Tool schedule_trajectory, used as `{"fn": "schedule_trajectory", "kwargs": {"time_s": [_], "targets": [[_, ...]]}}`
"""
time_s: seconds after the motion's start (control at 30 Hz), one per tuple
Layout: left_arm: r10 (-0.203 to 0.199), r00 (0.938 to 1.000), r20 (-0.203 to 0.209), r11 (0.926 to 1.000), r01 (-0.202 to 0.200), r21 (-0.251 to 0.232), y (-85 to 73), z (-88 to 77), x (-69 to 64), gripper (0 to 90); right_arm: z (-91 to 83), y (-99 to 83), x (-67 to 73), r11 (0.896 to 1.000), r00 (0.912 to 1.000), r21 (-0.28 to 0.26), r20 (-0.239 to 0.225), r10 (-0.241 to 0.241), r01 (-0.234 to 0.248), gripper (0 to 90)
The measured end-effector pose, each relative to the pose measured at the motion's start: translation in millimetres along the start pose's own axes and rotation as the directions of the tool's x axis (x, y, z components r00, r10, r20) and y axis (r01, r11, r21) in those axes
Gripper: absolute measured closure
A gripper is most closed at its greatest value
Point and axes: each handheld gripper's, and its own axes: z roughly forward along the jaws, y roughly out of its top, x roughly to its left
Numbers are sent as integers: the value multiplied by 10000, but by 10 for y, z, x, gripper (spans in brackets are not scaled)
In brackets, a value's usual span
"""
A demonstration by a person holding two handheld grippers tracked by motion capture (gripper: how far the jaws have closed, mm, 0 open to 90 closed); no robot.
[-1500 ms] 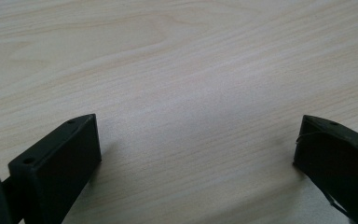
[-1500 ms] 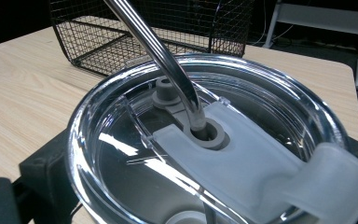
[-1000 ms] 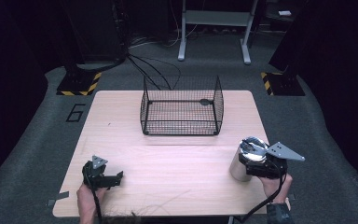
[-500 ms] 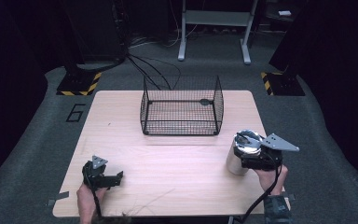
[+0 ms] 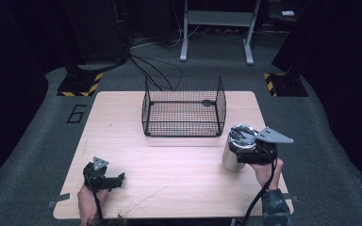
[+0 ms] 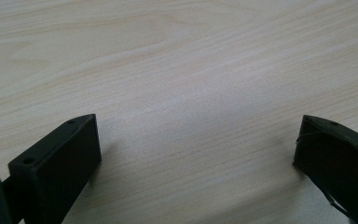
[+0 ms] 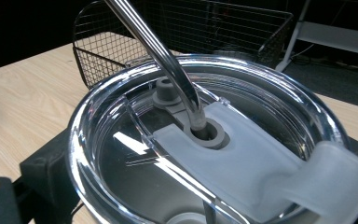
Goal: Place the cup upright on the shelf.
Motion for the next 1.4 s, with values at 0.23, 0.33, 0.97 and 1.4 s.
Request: {"fn": "schedule_trajectory", "kwargs": {"time_s": [0.23,0.33,0.97,1.4], "targets": [[-11,10000,-2,10000,11,-6,0,0,-1,4,86,86,31,9999,9997,2,-176,-141,141,35],[-8,10000,-2,10000,8,-6,0,0,-1,4,123,120,48,9998,9993,-13,-304,-208,208,35],[-4,10000,19,10000,4,35,1,-2,1,4,372,345,149,9995,9959,25,-854,-313,316,36],[-10,10000,-6,10000,10,-6,0,0,-1,4,466,488,151,9994,9932,-3,-1107,-356,358,36]]}}
